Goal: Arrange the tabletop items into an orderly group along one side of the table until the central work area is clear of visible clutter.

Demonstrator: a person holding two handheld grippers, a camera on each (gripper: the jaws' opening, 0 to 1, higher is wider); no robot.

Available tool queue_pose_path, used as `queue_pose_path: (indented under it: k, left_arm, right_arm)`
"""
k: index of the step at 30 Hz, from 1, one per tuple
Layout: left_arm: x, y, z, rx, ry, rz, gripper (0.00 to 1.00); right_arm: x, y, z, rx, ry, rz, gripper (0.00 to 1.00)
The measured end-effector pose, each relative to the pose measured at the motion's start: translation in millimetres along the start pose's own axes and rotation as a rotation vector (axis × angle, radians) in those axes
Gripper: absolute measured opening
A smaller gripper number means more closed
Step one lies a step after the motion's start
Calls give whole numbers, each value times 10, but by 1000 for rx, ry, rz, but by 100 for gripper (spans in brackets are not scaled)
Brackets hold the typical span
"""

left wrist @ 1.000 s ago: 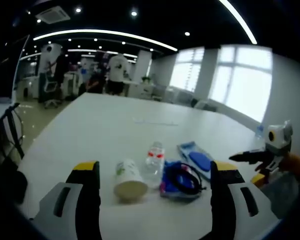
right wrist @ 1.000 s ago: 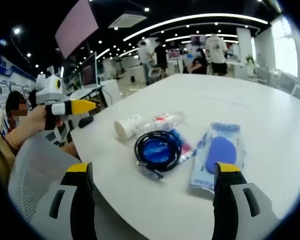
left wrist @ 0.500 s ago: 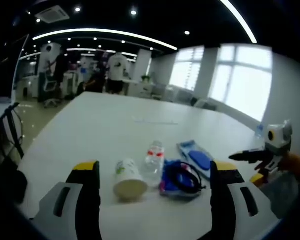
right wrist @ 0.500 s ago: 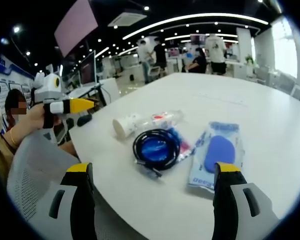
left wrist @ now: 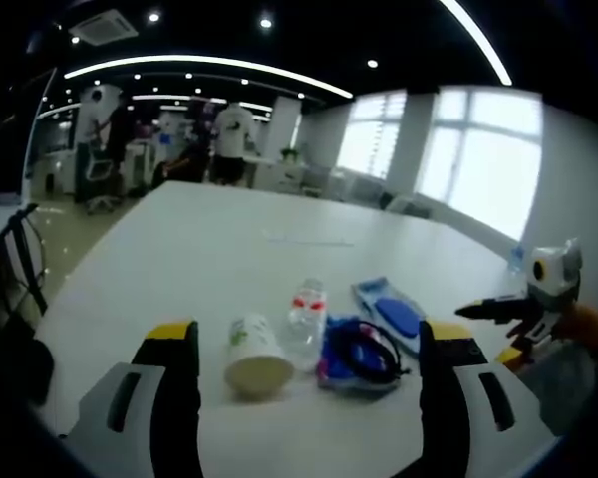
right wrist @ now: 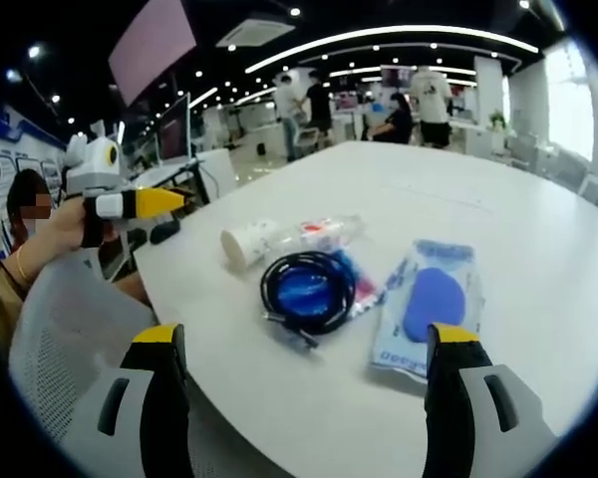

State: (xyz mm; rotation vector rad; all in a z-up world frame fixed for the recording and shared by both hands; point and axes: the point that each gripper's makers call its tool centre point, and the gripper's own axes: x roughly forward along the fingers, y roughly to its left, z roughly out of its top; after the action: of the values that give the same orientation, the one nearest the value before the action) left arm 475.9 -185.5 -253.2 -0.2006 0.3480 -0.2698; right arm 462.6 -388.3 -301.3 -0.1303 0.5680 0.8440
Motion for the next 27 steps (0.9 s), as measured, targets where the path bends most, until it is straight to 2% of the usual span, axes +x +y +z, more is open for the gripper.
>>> queue_pose_path:
  k: [27]
  left_arm:
    - [-8,13,-49,-14,12,14,88]
  right_arm:
    - [-12,-102,-92,-13,31,-42,99]
